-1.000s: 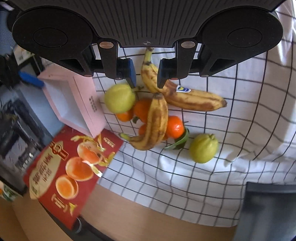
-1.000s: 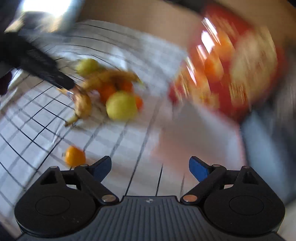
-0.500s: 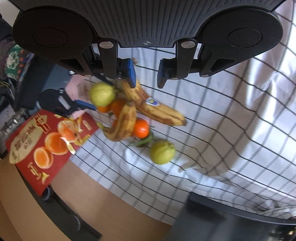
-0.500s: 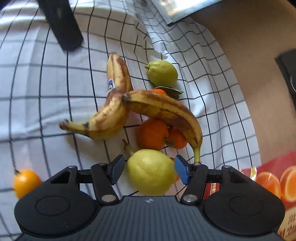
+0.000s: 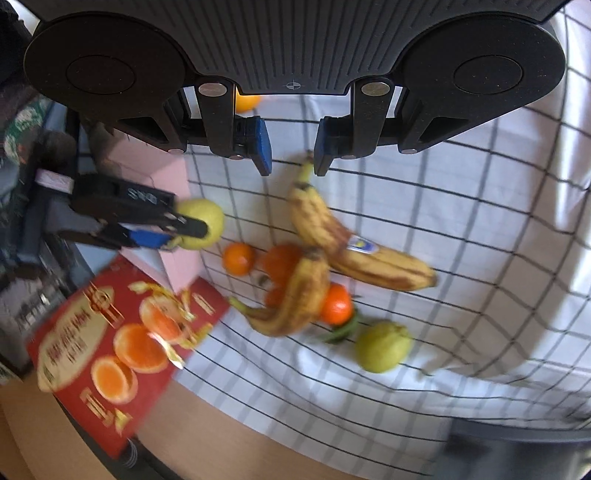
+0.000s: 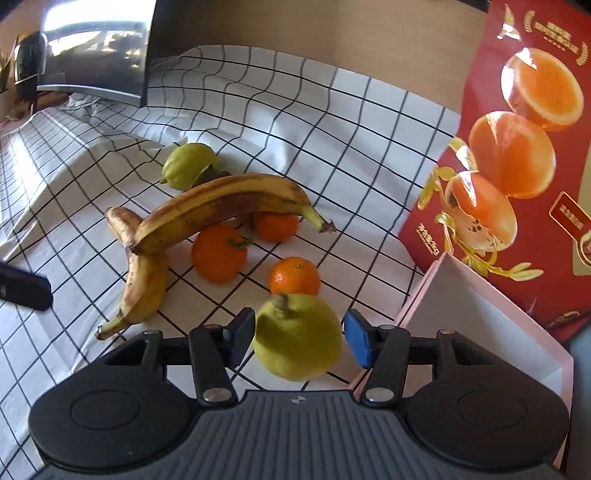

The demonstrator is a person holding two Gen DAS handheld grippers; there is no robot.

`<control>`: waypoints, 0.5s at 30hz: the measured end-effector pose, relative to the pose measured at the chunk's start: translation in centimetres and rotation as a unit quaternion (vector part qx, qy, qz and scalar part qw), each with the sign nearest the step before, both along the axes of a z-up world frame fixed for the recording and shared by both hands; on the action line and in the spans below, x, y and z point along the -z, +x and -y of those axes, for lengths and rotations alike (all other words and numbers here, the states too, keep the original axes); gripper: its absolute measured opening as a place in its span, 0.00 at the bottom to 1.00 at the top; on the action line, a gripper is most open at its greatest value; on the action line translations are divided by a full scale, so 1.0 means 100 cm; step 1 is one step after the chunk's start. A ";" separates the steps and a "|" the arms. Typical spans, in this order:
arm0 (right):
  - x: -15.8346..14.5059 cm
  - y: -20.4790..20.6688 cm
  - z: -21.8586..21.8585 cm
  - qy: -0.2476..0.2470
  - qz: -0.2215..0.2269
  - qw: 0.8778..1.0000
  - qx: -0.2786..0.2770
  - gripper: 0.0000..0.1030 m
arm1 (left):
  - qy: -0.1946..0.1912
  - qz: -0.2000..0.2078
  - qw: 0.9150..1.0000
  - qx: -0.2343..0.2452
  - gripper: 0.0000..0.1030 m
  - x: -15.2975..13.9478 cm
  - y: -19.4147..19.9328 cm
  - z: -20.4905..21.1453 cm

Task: Organize fruits
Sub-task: 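Grasp and lift the pear with the right tool while the left tool reaches a small orange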

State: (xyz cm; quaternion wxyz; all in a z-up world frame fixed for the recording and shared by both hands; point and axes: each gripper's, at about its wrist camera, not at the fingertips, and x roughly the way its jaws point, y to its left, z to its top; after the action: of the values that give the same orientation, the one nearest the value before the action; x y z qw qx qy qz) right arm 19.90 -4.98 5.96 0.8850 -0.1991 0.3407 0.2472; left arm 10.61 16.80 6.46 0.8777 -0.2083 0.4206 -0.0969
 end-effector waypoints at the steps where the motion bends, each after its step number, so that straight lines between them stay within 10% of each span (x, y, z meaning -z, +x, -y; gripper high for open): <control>1: 0.001 0.001 0.000 0.000 0.002 1.000 0.010 0.54 | 0.003 0.000 1.000 0.010 0.27 -0.001 0.000 0.004; 15: 0.023 0.001 -0.008 -0.045 0.036 0.998 0.013 0.67 | 0.037 0.016 0.996 0.081 0.27 -0.009 -0.013 0.026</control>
State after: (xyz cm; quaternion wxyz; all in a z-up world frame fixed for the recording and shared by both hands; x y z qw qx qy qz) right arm 19.96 -4.20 3.63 0.8898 -0.2430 0.3221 0.2132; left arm 9.31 14.23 7.39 0.8809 -0.1396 0.4249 -0.1551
